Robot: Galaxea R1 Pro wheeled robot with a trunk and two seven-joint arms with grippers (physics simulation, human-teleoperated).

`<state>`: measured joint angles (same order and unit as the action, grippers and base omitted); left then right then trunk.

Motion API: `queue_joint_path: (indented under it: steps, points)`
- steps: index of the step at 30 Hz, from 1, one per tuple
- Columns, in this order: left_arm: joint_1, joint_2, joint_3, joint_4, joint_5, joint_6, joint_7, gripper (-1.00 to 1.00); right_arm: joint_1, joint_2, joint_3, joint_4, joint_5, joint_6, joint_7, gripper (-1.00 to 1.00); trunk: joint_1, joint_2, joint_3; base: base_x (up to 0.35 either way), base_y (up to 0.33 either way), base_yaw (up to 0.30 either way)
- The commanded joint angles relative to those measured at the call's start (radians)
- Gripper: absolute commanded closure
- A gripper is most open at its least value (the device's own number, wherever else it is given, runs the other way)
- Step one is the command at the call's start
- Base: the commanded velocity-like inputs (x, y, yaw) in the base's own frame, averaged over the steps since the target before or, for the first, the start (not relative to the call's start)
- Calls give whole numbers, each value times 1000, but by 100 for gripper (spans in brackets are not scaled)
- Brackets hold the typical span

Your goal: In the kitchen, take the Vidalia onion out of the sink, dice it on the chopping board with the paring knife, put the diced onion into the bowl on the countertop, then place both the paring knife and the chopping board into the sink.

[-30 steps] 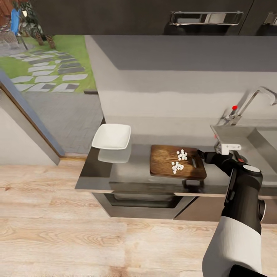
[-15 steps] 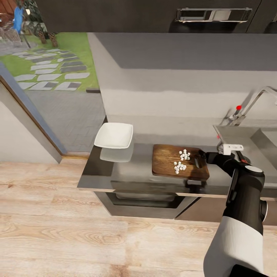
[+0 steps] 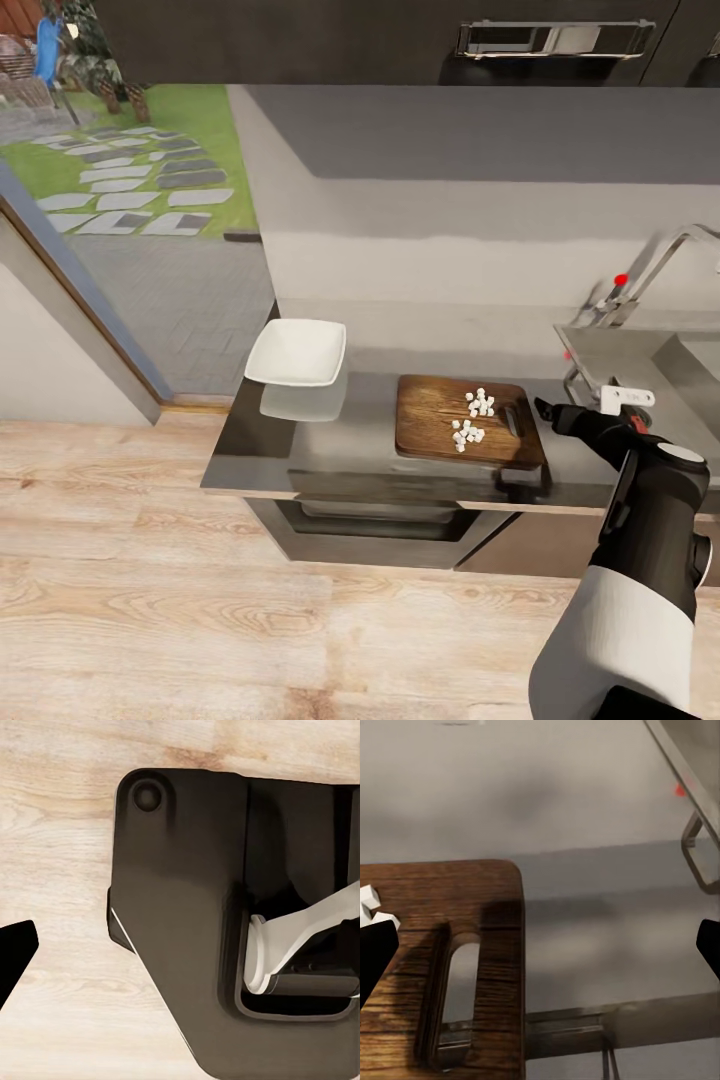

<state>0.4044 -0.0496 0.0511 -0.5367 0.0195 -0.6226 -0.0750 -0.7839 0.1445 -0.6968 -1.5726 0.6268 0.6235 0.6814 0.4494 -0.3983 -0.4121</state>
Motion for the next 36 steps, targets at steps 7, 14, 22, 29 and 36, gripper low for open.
queue_joint_path:
  steps: [7,14,22,29,36]
  points:
    - [1,-1,6,-2,2,1,-8,-100,0,5,-3,-1,10,1,10,-100,1,-2,-4,0,0,0]
    - [1,-1,6,-2,2,1,-8,-100,0,7,-3,-1,10,1,10,-100,1,-2,-9,0,0,2]
    - [1,-1,5,-2,2,1,-8,-100,0,7,-3,-1,10,1,10,-100,1,-2,-15,0,0,52]
    - [1,-1,6,-2,2,1,-8,-100,0,7,-3,-1,10,1,10,-100,1,-2,-20,0,0,64]
    - [1,-1,6,-2,2,1,-8,-100,0,7,-3,-1,10,1,10,-100,1,-2,-26,0,0,65]
